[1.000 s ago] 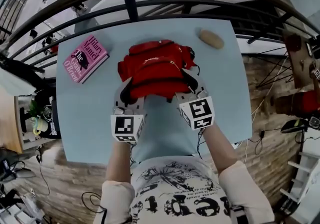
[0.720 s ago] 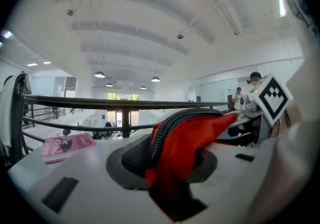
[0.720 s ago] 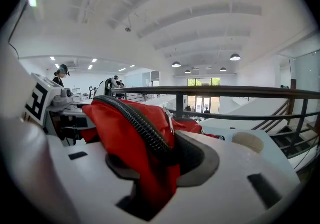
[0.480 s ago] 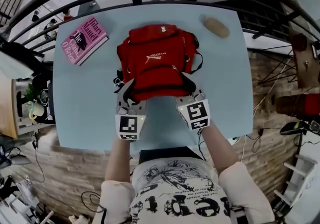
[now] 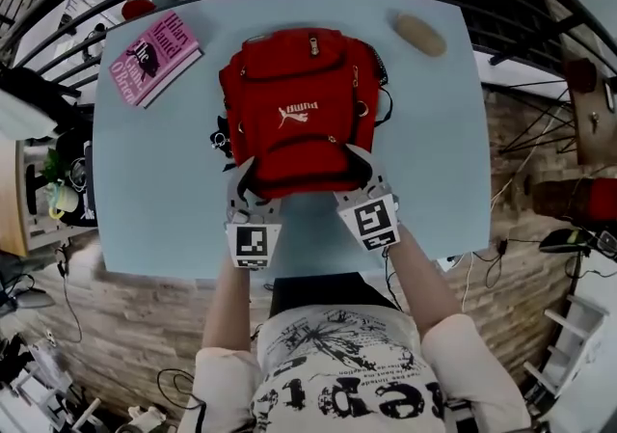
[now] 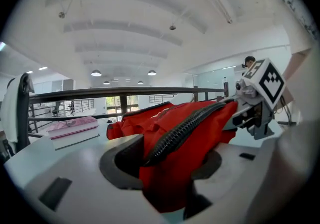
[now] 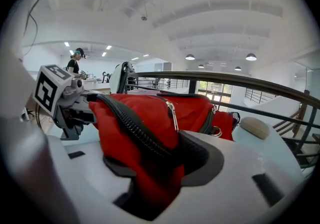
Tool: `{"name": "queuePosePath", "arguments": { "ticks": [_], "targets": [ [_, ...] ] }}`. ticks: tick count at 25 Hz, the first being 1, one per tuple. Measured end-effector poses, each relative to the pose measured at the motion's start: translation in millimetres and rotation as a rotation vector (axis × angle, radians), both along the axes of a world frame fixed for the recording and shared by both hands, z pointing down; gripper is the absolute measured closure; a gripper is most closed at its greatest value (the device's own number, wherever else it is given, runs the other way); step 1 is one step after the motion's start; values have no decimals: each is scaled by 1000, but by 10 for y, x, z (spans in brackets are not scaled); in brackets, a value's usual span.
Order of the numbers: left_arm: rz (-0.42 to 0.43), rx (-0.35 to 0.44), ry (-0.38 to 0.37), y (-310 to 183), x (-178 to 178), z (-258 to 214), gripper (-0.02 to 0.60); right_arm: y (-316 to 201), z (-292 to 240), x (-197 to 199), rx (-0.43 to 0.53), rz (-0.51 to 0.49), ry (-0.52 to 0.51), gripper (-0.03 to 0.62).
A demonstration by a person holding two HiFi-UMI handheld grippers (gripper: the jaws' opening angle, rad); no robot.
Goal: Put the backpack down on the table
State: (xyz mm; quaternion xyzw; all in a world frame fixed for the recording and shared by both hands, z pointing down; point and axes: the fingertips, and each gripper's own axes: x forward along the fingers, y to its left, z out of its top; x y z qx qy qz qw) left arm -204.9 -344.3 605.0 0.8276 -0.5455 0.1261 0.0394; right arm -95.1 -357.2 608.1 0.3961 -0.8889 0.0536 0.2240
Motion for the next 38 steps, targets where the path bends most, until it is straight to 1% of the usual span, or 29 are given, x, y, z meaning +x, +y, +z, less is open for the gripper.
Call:
{"name": "queuePosePath", "arguments": {
  "ticks": [3, 4, 6, 8, 10, 15, 20, 21, 23, 25, 27, 29, 30, 31, 33, 34, 37, 38],
  "targets": [
    [8, 21, -55, 87, 38, 161, 358, 106, 137, 5, -2, -49, 19, 393],
    [5, 28, -75, 113, 50, 194, 329, 144, 180, 14, 1, -65, 30, 369],
    [-10, 46, -111, 165, 57, 226, 289, 215, 238, 42, 19, -88, 71, 313],
    [-20, 46, -122, 219, 46, 235, 262, 273, 233, 69, 46, -101, 110, 273],
    [-25, 30, -115, 292, 35, 242, 250, 333, 213, 99, 63, -107, 129, 236],
    [-28, 20, -131, 534, 49, 243, 247, 536, 199, 162, 66, -123, 120, 220],
    [-71, 7, -79, 769, 44, 206, 247, 791, 211, 271, 42, -116, 92, 220],
    [-77, 6, -69, 818, 56, 178, 247, 831, 195, 306, 39, -105, 87, 220],
    [-88, 11, -43, 928, 91, 87, 247, 915, 136, 364, 22, -68, 45, 220],
    [-104, 18, -13, 1039, 126, -34, 247, 999, 74, 421, -11, -24, -7, 257],
    [-111, 3, 9, 1143, 172, -160, 249, 1047, -28, 499, -21, 31, -46, 340],
    [-101, -4, 36, 1220, 240, -271, 262, 1055, -194, 577, -5, 79, -101, 423],
    [-99, 4, 46, 1240, 262, -326, 295, 1046, -278, 604, 4, 98, -128, 449],
    [-103, 13, 51, 1252, 270, -392, 345, 1030, -358, 622, 16, 114, -145, 470],
    [-124, 44, 44, 1277, 262, -519, 465, 1011, -506, 660, 45, 139, -153, 513],
    [-134, 58, 40, 1300, 265, -581, 492, 1020, -574, 687, 57, 150, -152, 536],
    [-156, 63, 13, 1341, 327, -819, 527, 1049, -765, 765, 84, 169, -150, 599],
    [-161, 78, 3, 1329, 343, -901, 541, 1045, -829, 781, 97, 170, -149, 600]
  ]
}}
